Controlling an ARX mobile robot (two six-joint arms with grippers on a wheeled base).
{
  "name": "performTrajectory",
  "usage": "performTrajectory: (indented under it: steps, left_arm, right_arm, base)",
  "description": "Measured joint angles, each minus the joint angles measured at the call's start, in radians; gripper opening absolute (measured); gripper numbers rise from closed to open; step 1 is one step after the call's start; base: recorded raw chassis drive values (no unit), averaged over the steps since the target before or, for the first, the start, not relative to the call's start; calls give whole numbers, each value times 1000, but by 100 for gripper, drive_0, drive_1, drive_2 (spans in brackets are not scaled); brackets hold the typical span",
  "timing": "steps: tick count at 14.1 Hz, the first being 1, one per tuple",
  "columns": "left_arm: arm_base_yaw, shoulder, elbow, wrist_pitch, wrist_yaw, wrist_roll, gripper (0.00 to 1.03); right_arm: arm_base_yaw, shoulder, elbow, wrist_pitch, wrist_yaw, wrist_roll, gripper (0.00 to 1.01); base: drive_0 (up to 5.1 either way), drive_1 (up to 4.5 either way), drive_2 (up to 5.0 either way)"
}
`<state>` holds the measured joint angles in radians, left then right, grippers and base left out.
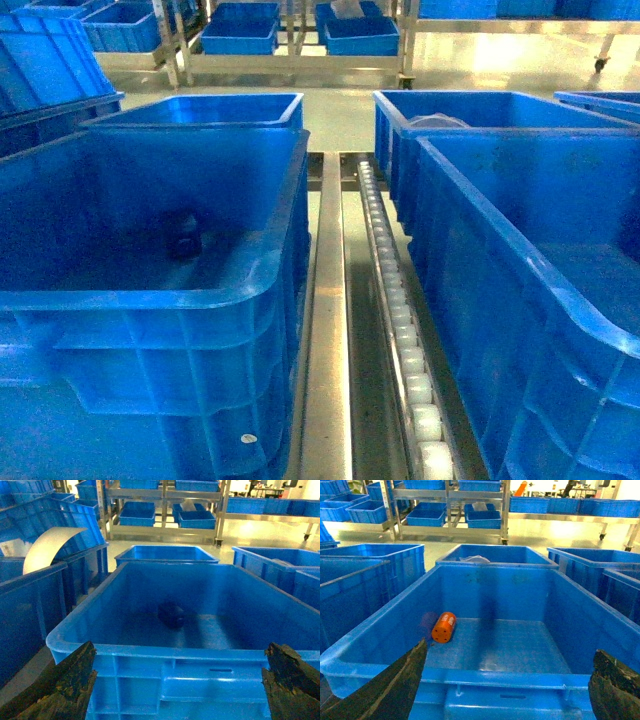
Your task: Sort blue parts and orange caps into right shelf containers
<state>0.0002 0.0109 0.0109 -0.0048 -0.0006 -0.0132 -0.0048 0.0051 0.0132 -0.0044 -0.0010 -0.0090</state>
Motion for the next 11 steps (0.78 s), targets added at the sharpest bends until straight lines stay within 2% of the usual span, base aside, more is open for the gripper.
performTrajectory:
  steps: [11]
  left_arm:
    - [0, 0, 0, 0, 0, 0, 98]
  right_arm:
    - [0, 0, 0, 0, 0, 0, 98]
  base:
    - [0, 0, 0]
